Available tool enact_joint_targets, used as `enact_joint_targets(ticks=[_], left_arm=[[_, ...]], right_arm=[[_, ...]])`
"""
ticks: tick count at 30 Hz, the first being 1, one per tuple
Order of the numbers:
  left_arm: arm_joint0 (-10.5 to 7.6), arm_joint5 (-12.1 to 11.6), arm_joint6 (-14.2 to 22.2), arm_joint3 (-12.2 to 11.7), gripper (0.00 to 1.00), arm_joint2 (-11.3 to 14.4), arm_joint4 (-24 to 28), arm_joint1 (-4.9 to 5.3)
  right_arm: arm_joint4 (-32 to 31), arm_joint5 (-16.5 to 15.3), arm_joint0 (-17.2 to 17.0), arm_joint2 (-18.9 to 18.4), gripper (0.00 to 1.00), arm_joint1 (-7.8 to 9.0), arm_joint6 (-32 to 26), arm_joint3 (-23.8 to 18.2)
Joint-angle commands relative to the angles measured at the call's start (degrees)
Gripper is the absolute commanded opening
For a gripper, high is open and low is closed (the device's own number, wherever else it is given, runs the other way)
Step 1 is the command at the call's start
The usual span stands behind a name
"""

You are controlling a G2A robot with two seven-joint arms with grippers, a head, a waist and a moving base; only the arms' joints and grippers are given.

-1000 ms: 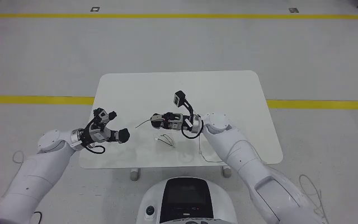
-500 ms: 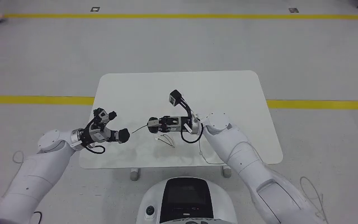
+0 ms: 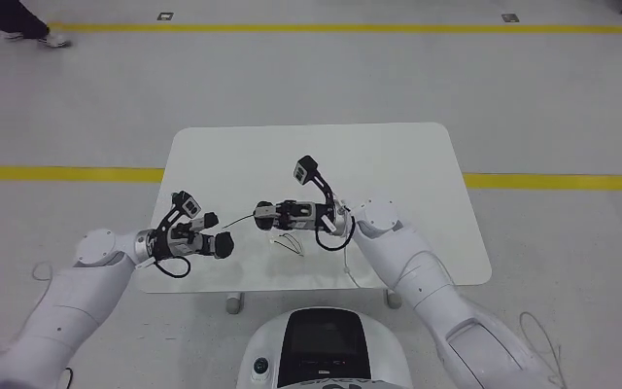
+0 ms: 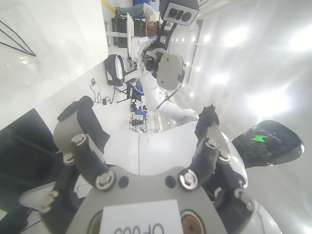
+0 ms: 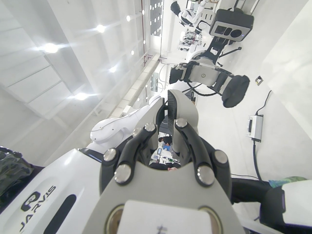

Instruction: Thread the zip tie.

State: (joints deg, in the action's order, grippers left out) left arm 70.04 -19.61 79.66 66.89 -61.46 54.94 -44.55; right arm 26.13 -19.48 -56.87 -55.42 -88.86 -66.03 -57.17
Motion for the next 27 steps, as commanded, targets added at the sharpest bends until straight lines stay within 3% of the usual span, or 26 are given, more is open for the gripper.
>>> enact_joint_targets(ticks=[1, 10, 12, 20, 27], left_arm=[[-0.15, 0.12, -0.02, -0.10, 1.00, 0.38, 0.89, -0.35], [-0.54, 0.12, -0.02, 0.30, 1.00, 1.03, 2.01, -0.75], [-0.17, 0.23, -2.09, 1.00, 1.00, 1.51, 0.63, -0.93], [0.70, 0.14, -0.02, 1.91, 1.00, 3.37, 7.57, -2.06], [0.47, 0.12, -0.02, 2.63, 1.00, 4.41, 8.52, -2.26]], right_arm=[[0.29, 0.00, 0.03, 0.38, 0.00, -0.21, 0.56, 0.57], [-0.32, 0.00, 0.45, 0.90, 0.00, -0.39, 0.59, 1.12], [-0.61, 0.39, -0.09, 1.12, 0.00, -0.38, 1.40, 0.76], [-0.30, 0.00, -1.41, 2.01, 0.00, -0.30, 2.31, -2.06], [-0.99, 0.00, -0.88, 2.89, 0.00, -0.46, 2.59, -0.99]])
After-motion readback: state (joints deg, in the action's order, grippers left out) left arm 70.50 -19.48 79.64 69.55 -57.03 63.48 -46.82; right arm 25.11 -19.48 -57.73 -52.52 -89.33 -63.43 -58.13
